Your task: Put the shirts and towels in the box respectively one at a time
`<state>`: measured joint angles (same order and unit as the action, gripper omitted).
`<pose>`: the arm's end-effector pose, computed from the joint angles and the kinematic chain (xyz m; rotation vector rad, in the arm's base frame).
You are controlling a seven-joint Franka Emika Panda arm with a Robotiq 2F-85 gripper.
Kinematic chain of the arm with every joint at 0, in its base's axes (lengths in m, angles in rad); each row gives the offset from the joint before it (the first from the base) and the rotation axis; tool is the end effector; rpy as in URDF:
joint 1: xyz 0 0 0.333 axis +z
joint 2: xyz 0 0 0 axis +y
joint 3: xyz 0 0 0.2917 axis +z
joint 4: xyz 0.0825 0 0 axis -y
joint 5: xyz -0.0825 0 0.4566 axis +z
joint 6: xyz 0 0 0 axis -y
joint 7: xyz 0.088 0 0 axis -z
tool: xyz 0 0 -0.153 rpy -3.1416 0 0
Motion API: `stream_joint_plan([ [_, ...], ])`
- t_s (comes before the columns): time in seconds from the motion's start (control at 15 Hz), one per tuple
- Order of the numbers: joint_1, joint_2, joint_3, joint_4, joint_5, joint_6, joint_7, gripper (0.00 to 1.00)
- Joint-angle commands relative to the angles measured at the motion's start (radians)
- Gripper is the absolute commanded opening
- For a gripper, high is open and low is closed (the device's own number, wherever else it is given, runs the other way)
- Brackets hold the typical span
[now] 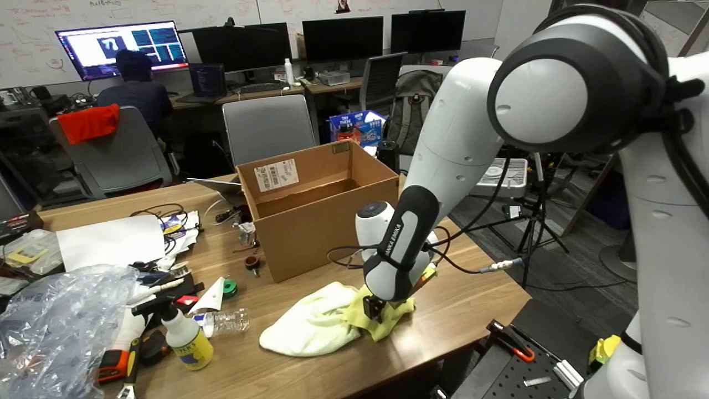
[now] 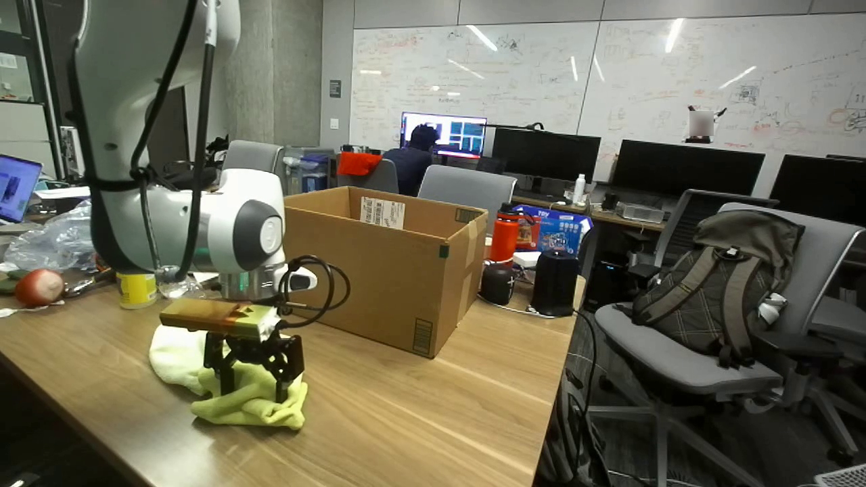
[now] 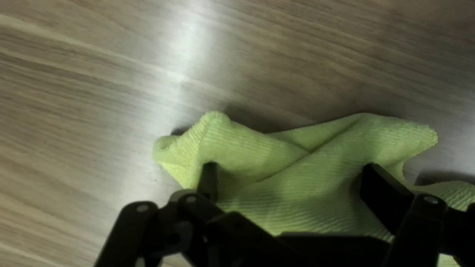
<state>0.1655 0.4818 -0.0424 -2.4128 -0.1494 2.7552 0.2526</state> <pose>0.4623 0.0558 -0.0329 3.0442 0.0248 -0.1907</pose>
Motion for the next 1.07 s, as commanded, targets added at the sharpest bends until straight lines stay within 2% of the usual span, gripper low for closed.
stream_joint_plan([
  [0.0,0.006,0.012,-0.018,0.014,0.003,0.014,-0.017,0.75],
  [0.07,0.004,0.011,-0.019,0.012,0.004,0.015,-0.018,0.74],
  [0.33,0.005,0.003,-0.032,0.008,0.003,0.013,-0.011,0.42],
  [0.47,0.016,-0.006,-0.048,0.005,-0.006,0.009,0.003,0.28],
  [0.67,0.054,-0.038,-0.094,-0.001,-0.034,-0.004,0.046,0.05],
  [0.8,0.098,-0.079,-0.145,-0.008,-0.075,-0.015,0.094,0.0],
  [0.93,0.156,-0.123,-0.211,-0.008,-0.151,-0.03,0.167,0.04],
  [1.0,0.18,-0.145,-0.237,-0.005,-0.194,-0.043,0.204,0.02],
])
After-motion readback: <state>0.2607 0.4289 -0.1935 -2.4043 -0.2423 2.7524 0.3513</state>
